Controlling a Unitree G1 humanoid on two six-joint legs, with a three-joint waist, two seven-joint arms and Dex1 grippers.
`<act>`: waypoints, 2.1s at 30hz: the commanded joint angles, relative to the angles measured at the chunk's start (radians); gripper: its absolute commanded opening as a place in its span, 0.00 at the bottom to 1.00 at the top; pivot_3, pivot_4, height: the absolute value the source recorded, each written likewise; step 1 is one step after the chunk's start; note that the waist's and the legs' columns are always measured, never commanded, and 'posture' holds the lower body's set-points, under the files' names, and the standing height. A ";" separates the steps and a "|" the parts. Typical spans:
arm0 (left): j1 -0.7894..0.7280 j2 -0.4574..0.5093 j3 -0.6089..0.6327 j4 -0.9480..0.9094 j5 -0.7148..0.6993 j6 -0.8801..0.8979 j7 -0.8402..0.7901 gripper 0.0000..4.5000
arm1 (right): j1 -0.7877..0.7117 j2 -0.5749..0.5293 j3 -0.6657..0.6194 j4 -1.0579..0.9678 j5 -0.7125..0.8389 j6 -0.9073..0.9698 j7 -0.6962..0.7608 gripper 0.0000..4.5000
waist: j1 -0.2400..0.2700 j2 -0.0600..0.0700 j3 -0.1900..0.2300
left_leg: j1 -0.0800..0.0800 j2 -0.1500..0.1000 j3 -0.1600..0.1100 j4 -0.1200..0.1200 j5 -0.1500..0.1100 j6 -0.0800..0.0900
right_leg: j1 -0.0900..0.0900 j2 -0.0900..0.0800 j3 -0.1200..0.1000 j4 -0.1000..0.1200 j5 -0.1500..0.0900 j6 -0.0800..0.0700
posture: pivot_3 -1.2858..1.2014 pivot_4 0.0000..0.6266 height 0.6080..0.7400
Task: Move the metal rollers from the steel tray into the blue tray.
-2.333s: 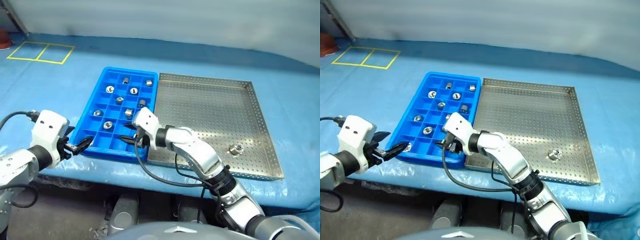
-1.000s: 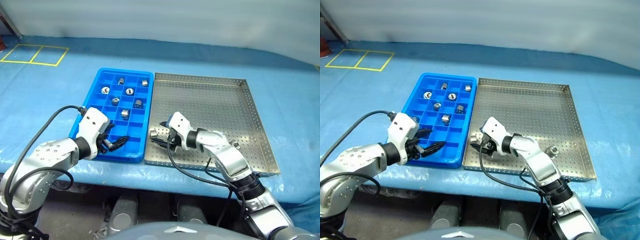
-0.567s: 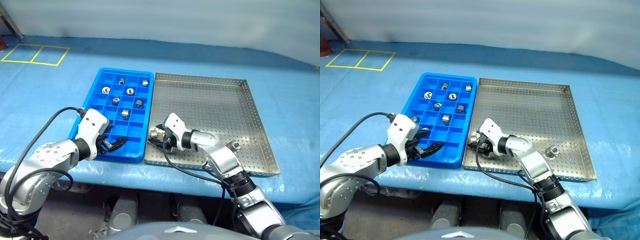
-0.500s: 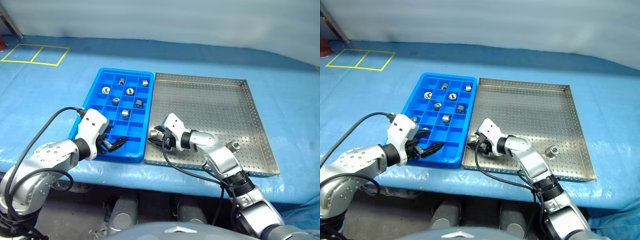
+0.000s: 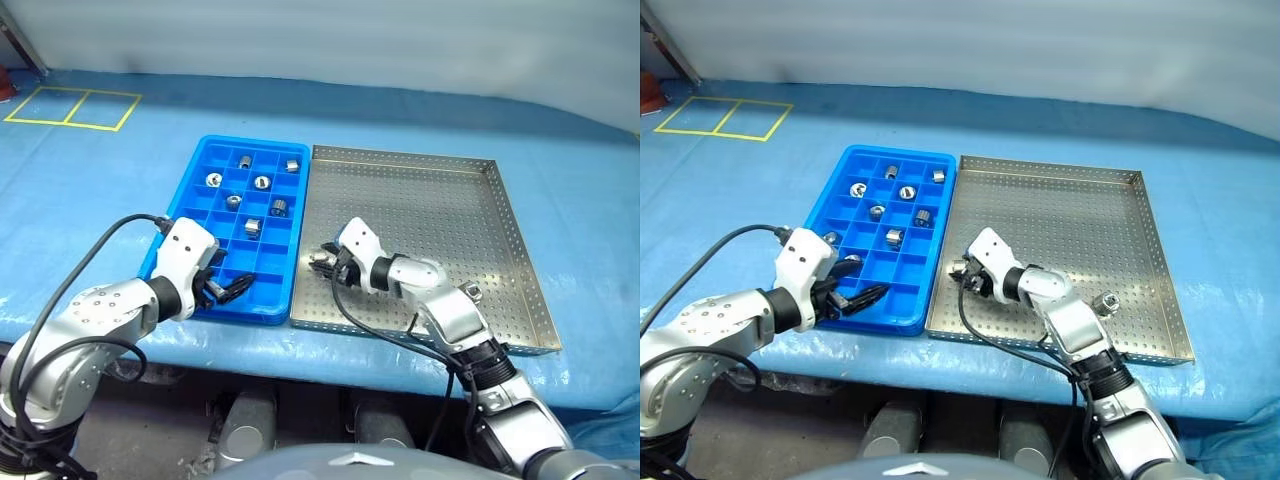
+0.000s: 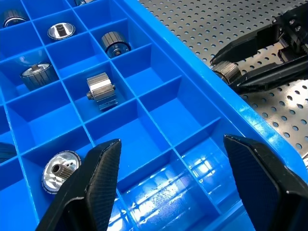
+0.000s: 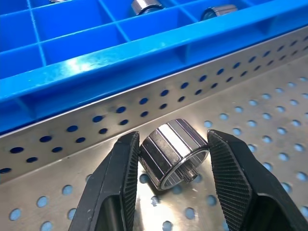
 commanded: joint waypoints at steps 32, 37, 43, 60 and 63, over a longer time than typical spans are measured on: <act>0.170 -0.032 0.259 -0.096 -0.006 0.032 0.099 0.83 | -0.122 0.263 0.204 -0.015 0.020 0.020 0.014 0.72 | 0.066 0.001 0.000 | 0.000 0.000 0.000 -0.002 0.000 -0.001 | -0.001 0.000 -0.001 0.000 0.000 0.000 | 0.67 0.24 1.00; 0.109 -0.044 0.189 -0.056 -0.005 0.015 0.086 0.83 | -0.092 0.239 0.149 -0.104 0.023 0.034 -0.033 0.78 | 0.064 0.001 0.000 | 0.000 0.000 0.000 -0.002 0.000 -0.001 | -0.002 0.000 -0.001 0.000 0.000 0.000 | 0.65 0.24 1.00; -0.003 -0.103 0.005 -0.012 0.003 -0.054 0.051 0.83 | -0.029 0.104 0.038 -0.262 -0.024 0.101 -0.114 0.78 | 0.061 0.001 0.000 | -0.001 -0.001 0.000 -0.001 0.000 -0.001 | -0.001 -0.002 0.000 -0.001 0.000 0.000 | 0.62 0.24 1.00; -0.347 -0.304 -0.473 0.351 0.145 -0.303 -0.198 0.83 | 0.318 -0.218 -0.293 -0.533 -0.085 0.370 -0.239 0.78 | -0.069 0.003 0.000 | -0.002 -0.002 0.001 0.002 0.000 0.001 | -0.001 -0.002 0.001 0.000 0.000 0.001 | 0.51 0.24 1.00; -0.365 -0.304 -0.498 0.388 0.171 -0.327 -0.231 0.83 | 0.357 -0.210 -0.315 -0.543 -0.093 0.394 -0.273 0.78 | -0.092 0.003 0.000 | -0.002 -0.002 0.001 0.003 0.000 0.001 | 0.000 -0.002 0.002 0.000 0.001 0.002 | 0.50 0.24 1.00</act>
